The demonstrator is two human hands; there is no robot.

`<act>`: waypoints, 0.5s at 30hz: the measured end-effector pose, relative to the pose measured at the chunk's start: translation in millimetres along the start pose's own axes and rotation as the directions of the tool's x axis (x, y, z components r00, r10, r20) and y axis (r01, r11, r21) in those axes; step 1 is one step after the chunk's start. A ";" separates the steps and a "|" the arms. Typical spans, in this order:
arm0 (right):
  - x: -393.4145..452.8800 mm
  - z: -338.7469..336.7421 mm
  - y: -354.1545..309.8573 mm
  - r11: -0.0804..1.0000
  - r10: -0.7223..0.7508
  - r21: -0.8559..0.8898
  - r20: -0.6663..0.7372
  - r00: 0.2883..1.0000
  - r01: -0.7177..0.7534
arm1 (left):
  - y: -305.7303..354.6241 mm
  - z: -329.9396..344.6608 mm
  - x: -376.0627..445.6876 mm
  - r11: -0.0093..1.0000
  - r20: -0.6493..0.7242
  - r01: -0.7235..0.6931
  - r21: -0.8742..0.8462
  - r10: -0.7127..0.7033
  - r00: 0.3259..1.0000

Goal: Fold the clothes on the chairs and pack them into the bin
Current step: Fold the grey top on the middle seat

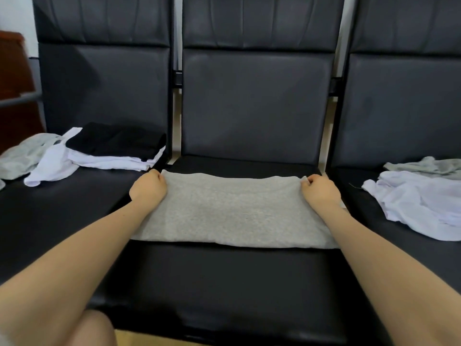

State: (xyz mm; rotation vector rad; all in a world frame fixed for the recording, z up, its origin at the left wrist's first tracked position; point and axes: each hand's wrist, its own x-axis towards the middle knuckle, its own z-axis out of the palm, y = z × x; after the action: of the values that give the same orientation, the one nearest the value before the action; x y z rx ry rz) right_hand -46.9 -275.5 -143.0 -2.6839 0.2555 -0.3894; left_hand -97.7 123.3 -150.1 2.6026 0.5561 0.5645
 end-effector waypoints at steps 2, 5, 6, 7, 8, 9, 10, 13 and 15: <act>-1.7 -2.9 -2.5 0.999 0.010 0.040 0.039 0.999 -0.011 | 2.4 -5.3 -5.5 1.000 0.017 0.016 -0.010 -0.016 1.000; -8.9 -11.8 -2.1 0.984 0.037 0.170 0.103 0.994 -0.054 | 5.7 -12.7 -21.0 1.000 0.013 0.012 0.027 -0.013 1.000; -13.0 -15.9 -1.2 0.978 0.052 0.197 0.117 0.992 -0.074 | 7.3 -14.7 -26.7 0.999 0.010 0.001 0.047 -0.002 1.000; -17.7 -20.0 -0.6 0.975 0.071 0.201 0.128 0.989 -0.096 | 9.9 -17.4 -32.0 0.998 0.011 -0.011 0.056 0.010 1.000; -24.4 -24.9 -0.3 0.976 0.090 0.187 0.140 0.986 -0.115 | 12.3 -21.3 -37.3 0.998 0.013 -0.025 0.053 0.025 1.000; -30.2 -28.9 0.1 0.977 0.108 0.164 0.151 0.983 -0.133 | 15.7 -24.3 -41.2 0.998 0.020 -0.041 0.041 0.040 0.999; -35.6 -32.6 -0.2 0.979 0.122 0.140 0.161 0.979 -0.145 | 19.5 -27.3 -44.3 0.998 0.034 -0.060 0.025 0.059 0.998; -52.6 -40.7 -6.1 0.984 0.143 0.079 0.199 0.969 -0.161 | 28.7 -32.8 -56.9 0.986 0.095 -0.165 -0.019 0.166 0.981; -62.2 -43.1 -11.6 0.990 0.122 0.044 0.231 0.965 -0.136 | 32.4 -33.1 -66.5 0.965 0.120 -0.255 -0.059 0.261 0.958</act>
State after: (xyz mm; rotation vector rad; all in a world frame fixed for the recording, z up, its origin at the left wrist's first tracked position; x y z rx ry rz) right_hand -117.5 -266.6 -114.7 -2.6055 0.3415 -0.0471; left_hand -159.4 76.0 -127.0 2.6647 0.1615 0.4795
